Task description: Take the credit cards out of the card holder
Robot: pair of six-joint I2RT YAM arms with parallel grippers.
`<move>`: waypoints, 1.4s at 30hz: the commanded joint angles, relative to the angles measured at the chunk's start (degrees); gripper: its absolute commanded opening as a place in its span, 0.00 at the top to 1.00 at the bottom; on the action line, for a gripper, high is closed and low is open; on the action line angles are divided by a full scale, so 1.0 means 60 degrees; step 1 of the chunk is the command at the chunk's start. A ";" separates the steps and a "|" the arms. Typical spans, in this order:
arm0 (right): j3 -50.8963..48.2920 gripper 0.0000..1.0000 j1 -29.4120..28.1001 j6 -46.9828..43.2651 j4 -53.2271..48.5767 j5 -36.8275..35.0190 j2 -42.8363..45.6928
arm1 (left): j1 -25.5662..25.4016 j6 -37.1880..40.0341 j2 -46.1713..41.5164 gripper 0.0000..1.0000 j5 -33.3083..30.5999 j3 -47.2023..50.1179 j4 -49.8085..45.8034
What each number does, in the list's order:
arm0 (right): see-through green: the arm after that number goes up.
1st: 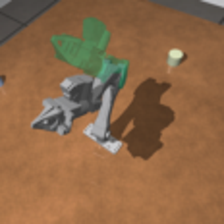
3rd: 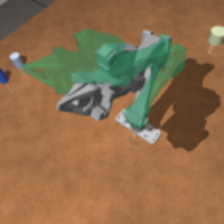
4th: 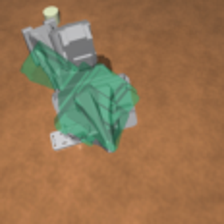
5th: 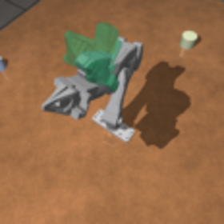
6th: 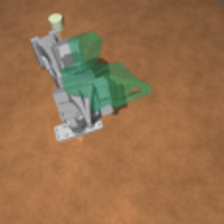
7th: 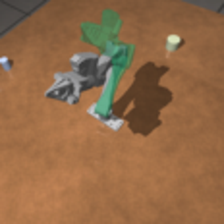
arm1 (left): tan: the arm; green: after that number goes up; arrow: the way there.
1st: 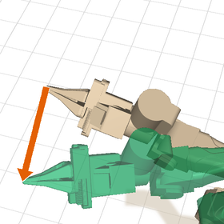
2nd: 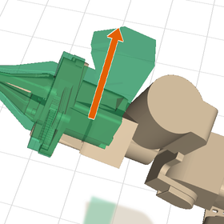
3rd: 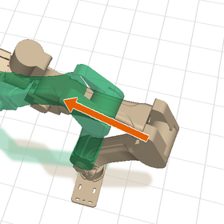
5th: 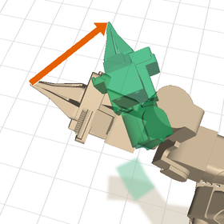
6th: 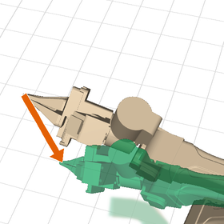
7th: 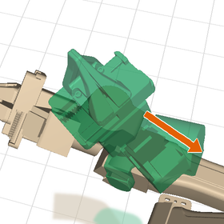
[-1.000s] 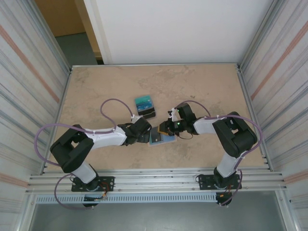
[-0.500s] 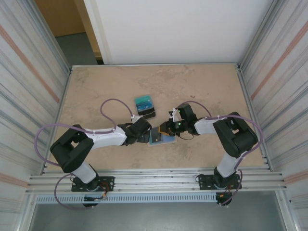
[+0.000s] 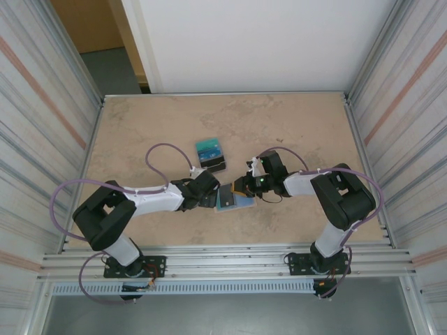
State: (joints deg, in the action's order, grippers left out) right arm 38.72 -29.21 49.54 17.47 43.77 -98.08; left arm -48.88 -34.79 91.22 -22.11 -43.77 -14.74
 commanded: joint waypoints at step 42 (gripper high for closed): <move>-0.0034 0.88 0.0005 0.0170 0.0190 0.0139 -0.0055 | -0.0046 0.0207 0.0373 0.01 0.0397 -0.0454 0.0368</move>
State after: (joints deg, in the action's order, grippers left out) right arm 38.35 -29.21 49.56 18.00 43.75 -98.26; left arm -48.88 -33.28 92.27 -19.09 -45.76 -10.63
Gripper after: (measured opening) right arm 0.117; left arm 0.987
